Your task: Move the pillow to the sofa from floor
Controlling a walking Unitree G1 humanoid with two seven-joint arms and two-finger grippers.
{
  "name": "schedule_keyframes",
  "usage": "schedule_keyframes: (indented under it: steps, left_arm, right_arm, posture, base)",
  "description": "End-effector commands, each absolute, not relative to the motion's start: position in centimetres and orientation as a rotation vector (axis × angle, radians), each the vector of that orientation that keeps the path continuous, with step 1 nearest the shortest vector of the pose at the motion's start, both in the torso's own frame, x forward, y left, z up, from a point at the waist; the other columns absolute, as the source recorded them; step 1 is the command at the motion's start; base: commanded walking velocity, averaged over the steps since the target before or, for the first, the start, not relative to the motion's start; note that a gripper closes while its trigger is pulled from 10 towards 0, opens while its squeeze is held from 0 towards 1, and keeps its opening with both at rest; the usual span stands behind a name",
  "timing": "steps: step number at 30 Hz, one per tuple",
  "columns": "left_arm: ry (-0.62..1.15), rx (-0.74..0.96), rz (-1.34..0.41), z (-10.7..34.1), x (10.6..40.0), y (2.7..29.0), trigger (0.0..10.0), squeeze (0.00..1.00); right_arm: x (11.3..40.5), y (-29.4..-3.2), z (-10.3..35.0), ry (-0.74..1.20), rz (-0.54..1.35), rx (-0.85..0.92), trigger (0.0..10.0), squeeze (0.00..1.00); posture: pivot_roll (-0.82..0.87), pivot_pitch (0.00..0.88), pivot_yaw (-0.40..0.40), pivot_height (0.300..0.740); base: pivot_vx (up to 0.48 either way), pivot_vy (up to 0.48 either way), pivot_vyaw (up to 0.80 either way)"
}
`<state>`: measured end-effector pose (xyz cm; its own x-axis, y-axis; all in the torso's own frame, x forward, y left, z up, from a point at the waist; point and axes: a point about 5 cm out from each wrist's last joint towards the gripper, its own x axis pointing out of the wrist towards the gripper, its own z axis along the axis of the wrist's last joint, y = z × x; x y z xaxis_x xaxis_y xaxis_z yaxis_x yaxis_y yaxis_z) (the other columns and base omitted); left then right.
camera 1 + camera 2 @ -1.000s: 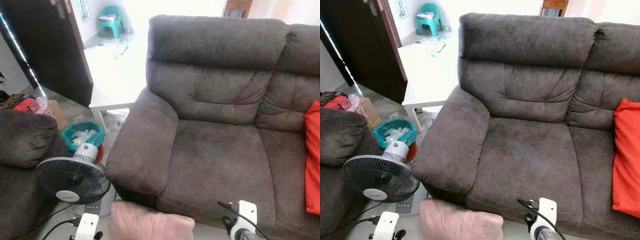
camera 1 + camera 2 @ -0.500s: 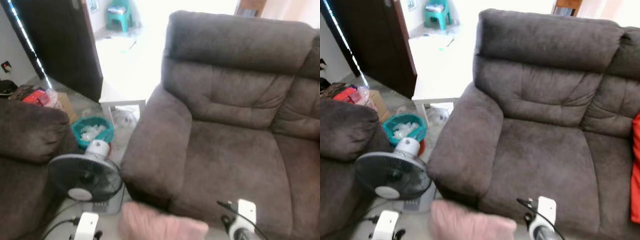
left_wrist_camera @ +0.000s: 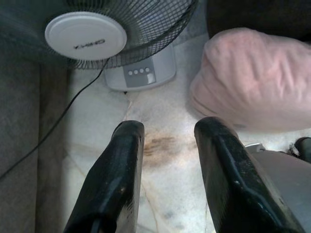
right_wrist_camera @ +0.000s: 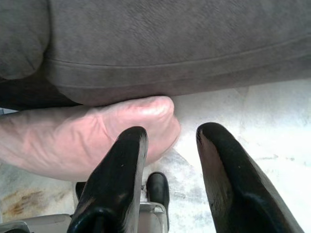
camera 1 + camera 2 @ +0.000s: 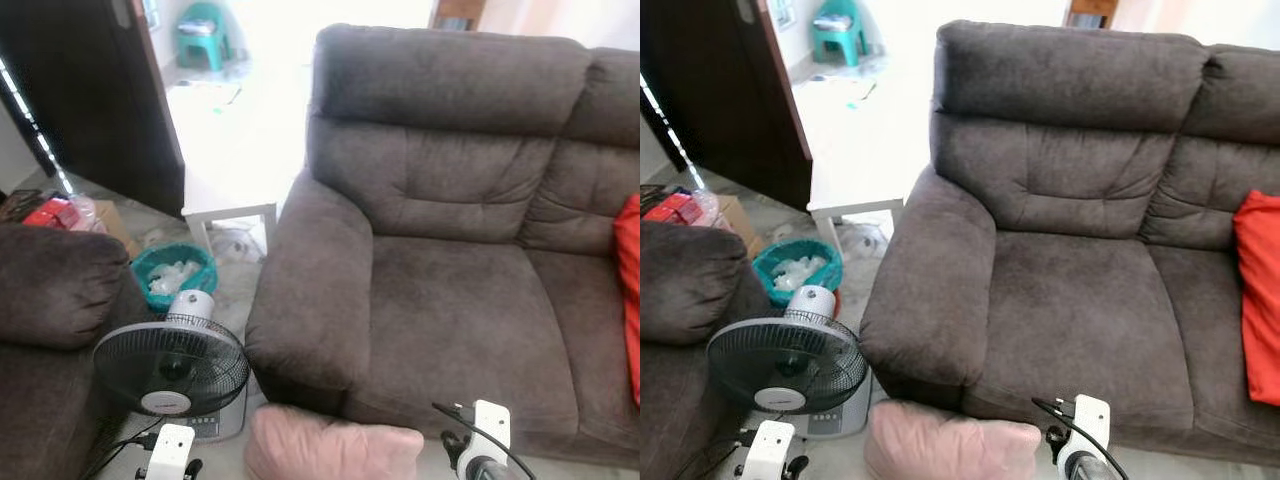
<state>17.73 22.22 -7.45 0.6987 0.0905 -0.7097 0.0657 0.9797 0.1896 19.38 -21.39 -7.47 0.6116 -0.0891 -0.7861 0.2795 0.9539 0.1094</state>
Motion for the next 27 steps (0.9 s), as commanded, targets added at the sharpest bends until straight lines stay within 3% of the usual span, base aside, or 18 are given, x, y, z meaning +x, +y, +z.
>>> schedule_keyframes:
  steps: [1, 4, 7, 13, 20, 27]
  left_arm:
    - [0.794, 0.205, 0.029, -7.5, 17.4, 22.3, 10.0, 0.0]
    - [0.735, 0.218, 0.061, -7.2, 17.7, 22.4, 10.0, 0.0]
    - [0.41, 0.169, 0.111, -2.7, 24.4, 20.3, 10.0, 0.0]
    - [0.207, 0.211, 0.086, 0.3, 26.7, 19.8, 10.0, 0.0]
    - [-0.029, 0.255, 0.058, 3.9, 27.8, 18.9, 10.0, 0.0]
    - [-0.122, 0.261, 0.067, 5.6, 26.3, 19.3, 10.0, 0.0]
  right_arm:
    - [19.4, -21.6, -7.4, 0.881, -0.229, 0.232, 10.0, 0.0]
    - [19.5, -21.7, -7.2, 0.848, -0.231, 0.235, 10.0, 0.0]
    - [20.1, -21.8, -6.7, 0.758, -0.217, 0.234, 10.0, 0.0]
    - [20.7, -21.7, -6.1, 0.679, -0.185, 0.223, 10.0, 0.0]
    - [21.2, -21.8, -5.3, 0.559, -0.186, 0.232, 10.0, 0.0]
    - [21.4, -21.8, -4.9, 0.498, -0.176, 0.238, 10.0, 0.0]
  posture:
    - [0.05, 0.021, -0.021, 0.74]
    - [0.06, 0.024, -0.023, 0.74]
    - [0.06, 0.027, -0.023, 0.74]
    - [0.06, 0.029, -0.021, 0.74]
    - [0.06, 0.03, -0.019, 0.74]
    - [0.05, 0.025, -0.015, 0.74]
  base:
    - [0.0, 0.0, 0.0]
    - [0.0, 0.0, 0.0]
    - [0.0, 0.0, 0.0]
    - [0.0, 0.0, 0.0]
    - [0.0, 0.0, 0.0]
    - [0.0, 0.0, 0.0]
